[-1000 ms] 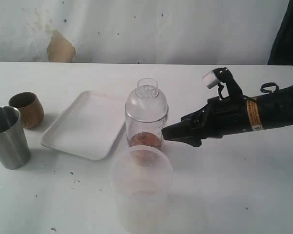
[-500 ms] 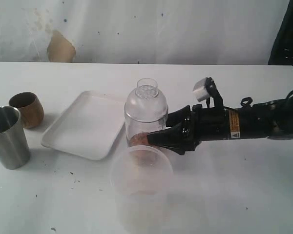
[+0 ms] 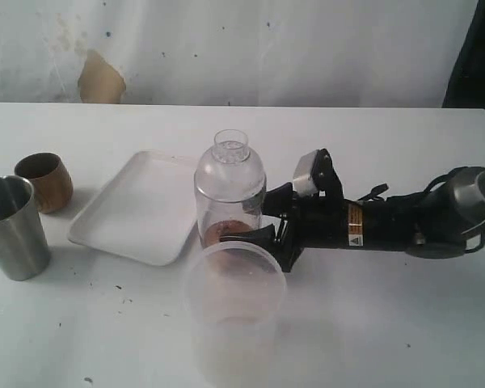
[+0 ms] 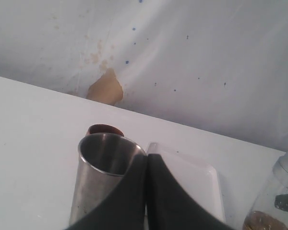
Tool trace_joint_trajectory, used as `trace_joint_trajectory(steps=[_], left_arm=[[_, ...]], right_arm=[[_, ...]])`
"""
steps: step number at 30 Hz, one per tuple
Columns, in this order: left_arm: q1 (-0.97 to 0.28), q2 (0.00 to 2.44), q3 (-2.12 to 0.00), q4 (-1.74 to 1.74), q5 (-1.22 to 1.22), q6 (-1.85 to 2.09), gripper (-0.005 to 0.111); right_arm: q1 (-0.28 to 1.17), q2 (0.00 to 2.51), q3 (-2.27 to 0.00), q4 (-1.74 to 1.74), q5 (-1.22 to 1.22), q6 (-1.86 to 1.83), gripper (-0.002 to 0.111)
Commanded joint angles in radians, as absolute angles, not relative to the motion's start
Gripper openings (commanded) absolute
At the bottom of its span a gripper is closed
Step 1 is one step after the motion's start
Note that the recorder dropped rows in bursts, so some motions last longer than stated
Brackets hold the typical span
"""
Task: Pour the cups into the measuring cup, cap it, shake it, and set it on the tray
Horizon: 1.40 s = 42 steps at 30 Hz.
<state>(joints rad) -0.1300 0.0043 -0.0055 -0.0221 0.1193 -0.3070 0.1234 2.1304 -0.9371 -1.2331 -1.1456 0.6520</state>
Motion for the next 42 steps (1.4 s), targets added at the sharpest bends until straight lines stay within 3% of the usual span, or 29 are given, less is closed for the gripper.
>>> trace_joint_trajectory(steps=[1,42], left_arm=[[-0.13,0.0,0.0,-0.029,0.106,-0.306,0.0],[-0.13,0.0,0.0,-0.029,0.106,-0.306,0.0]], right_arm=[[0.147,2.156,-0.946,-1.111,-1.148,0.623,0.092],[0.301,2.179,-0.948,-0.798,-1.026,0.403,0.096]])
